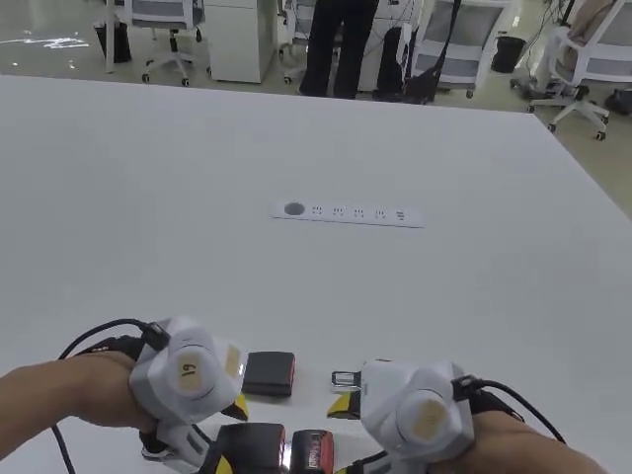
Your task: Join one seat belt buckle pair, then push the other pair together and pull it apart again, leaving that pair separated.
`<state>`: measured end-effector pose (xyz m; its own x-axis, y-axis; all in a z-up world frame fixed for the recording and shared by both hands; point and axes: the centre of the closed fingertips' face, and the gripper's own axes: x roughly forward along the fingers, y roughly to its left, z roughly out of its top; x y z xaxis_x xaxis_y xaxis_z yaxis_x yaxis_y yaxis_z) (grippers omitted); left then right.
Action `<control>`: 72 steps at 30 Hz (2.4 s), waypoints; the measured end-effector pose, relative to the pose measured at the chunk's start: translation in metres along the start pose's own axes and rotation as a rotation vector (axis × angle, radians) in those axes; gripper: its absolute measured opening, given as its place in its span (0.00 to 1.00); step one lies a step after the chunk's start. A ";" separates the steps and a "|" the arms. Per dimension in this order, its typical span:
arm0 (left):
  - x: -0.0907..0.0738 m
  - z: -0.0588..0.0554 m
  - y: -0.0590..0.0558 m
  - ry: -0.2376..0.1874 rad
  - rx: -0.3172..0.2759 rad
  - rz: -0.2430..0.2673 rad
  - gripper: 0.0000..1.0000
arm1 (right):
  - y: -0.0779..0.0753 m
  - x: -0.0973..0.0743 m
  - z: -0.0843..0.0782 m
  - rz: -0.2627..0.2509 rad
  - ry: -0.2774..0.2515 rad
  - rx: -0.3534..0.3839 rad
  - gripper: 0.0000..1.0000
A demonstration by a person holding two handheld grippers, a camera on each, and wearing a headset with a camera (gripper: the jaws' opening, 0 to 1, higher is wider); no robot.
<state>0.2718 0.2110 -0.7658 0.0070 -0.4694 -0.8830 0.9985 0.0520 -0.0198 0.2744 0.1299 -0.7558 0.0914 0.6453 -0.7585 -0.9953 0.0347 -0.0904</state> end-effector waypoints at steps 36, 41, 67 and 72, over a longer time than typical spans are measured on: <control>-0.040 0.011 0.067 -0.053 -0.065 0.101 0.44 | -0.062 -0.037 -0.034 -0.068 0.042 0.020 0.46; -0.039 0.007 0.080 -0.046 -0.076 0.103 0.44 | -0.070 -0.039 -0.041 -0.064 0.058 0.013 0.45; -0.006 0.000 0.098 0.052 -0.046 0.028 0.37 | -0.091 -0.029 -0.062 0.014 0.131 -0.023 0.36; -0.001 -0.001 0.098 0.067 -0.042 0.015 0.36 | -0.093 -0.025 -0.067 0.025 0.142 -0.017 0.34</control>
<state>0.3700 0.2179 -0.7675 0.0165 -0.4087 -0.9125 0.9951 0.0960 -0.0250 0.3664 0.0594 -0.7713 0.0714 0.5313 -0.8441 -0.9967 0.0060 -0.0806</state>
